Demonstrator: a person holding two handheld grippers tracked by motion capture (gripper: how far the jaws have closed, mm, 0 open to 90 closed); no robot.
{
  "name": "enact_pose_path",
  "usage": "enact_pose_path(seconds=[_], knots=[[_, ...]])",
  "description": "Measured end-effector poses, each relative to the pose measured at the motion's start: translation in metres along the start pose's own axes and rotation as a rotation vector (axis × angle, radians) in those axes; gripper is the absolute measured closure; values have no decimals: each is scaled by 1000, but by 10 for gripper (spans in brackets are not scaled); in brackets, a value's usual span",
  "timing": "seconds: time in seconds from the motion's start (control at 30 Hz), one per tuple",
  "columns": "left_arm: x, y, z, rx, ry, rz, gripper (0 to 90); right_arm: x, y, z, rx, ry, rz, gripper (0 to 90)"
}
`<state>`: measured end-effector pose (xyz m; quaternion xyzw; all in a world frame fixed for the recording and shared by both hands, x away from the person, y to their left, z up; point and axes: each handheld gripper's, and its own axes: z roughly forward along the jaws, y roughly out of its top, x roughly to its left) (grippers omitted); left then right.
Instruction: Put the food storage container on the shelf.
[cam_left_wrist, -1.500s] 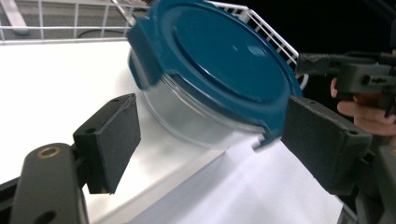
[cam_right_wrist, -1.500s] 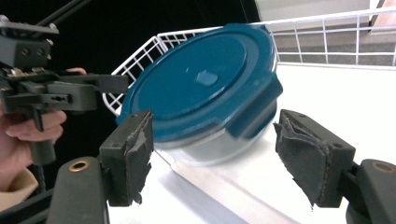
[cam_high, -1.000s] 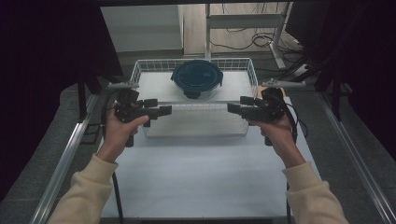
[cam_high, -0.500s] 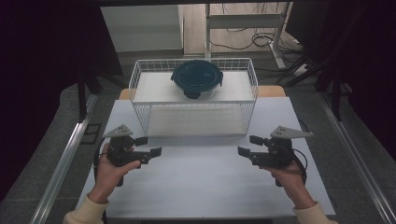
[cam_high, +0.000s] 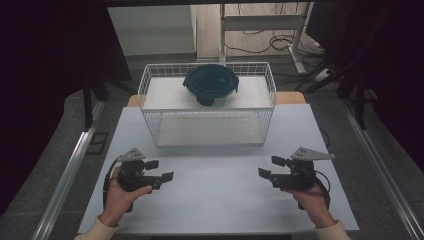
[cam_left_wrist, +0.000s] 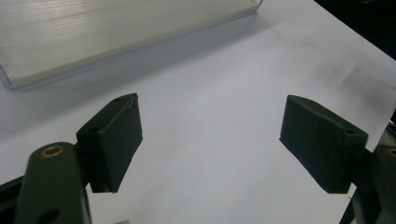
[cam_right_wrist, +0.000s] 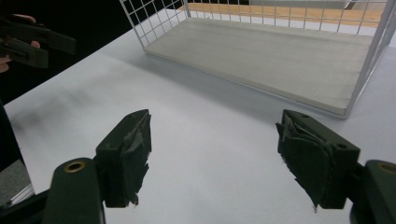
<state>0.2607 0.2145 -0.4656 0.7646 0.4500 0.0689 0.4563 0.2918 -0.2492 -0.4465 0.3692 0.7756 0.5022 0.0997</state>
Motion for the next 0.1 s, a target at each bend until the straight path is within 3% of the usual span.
enact_pose_path(seconds=[0.1], knots=[[1, -2, 1, 2, 7, -4, 202, -1, -2, 1, 2, -8, -1, 243]])
